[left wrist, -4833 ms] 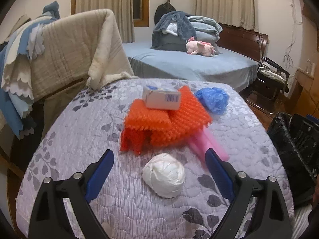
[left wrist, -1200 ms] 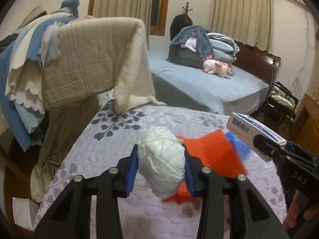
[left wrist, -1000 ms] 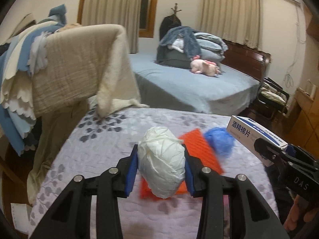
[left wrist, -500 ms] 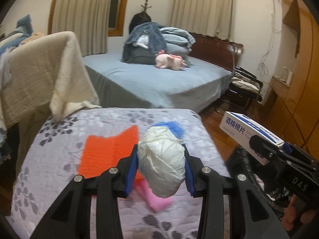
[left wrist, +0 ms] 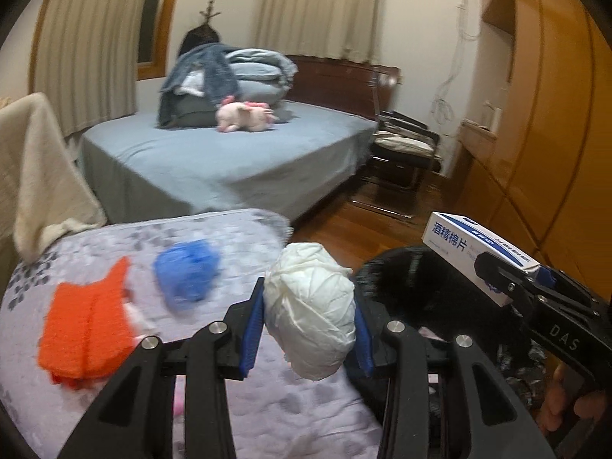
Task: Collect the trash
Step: 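Carry the white ball with the left tool while the right tool carries the white box to the bin, then open both tools over the bin to drop the ball and box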
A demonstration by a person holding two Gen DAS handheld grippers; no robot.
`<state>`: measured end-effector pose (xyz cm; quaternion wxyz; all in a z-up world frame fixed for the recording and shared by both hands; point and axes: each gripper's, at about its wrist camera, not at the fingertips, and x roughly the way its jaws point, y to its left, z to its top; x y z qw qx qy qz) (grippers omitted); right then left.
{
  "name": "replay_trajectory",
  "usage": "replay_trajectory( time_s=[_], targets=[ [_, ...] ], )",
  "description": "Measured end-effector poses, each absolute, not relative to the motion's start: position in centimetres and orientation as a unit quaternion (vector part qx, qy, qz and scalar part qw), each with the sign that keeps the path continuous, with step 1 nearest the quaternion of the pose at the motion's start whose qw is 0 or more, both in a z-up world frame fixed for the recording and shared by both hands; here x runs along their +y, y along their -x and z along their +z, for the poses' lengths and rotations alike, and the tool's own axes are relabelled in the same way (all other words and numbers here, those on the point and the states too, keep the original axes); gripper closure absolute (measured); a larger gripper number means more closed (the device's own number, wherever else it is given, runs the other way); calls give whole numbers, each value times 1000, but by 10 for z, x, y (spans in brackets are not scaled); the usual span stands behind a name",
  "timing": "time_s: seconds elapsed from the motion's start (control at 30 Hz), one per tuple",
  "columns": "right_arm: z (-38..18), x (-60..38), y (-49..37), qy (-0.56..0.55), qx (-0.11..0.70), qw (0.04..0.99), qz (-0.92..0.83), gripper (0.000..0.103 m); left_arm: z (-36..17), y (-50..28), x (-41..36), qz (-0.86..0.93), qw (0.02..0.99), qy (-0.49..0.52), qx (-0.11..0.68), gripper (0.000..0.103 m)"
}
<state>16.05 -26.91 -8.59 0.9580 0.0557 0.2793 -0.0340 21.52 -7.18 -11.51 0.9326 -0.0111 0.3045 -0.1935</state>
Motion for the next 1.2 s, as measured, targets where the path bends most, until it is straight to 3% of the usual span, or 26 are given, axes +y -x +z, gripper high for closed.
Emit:
replay_trajectory(
  time_s=[0.73, 0.77, 0.87, 0.9, 1.03, 1.2],
  targets=[
    [-116, -361, -128, -74, 293, 944, -136, 48, -133, -209, -195, -316, 896, -31, 311, 62],
    [-117, -362, -127, -74, 295, 943, -139, 48, -135, -210, -199, -324, 891, -31, 315, 59],
    [-118, -368, -127, -73, 296, 939, -157, 41, -138, -212, -202, -333, 884, -24, 326, 37],
    [-118, -371, -126, -74, 295, 939, -161, 35, -138, -213, -201, -334, 884, -19, 328, 35],
    [-117, -374, -123, -70, 289, 939, -174, 27, -139, -215, -186, -318, 888, -11, 331, 32],
    [-115, -366, -125, -63, 284, 940, -181, 7, -130, -216, -161, -280, 907, -19, 313, 17]
  ],
)
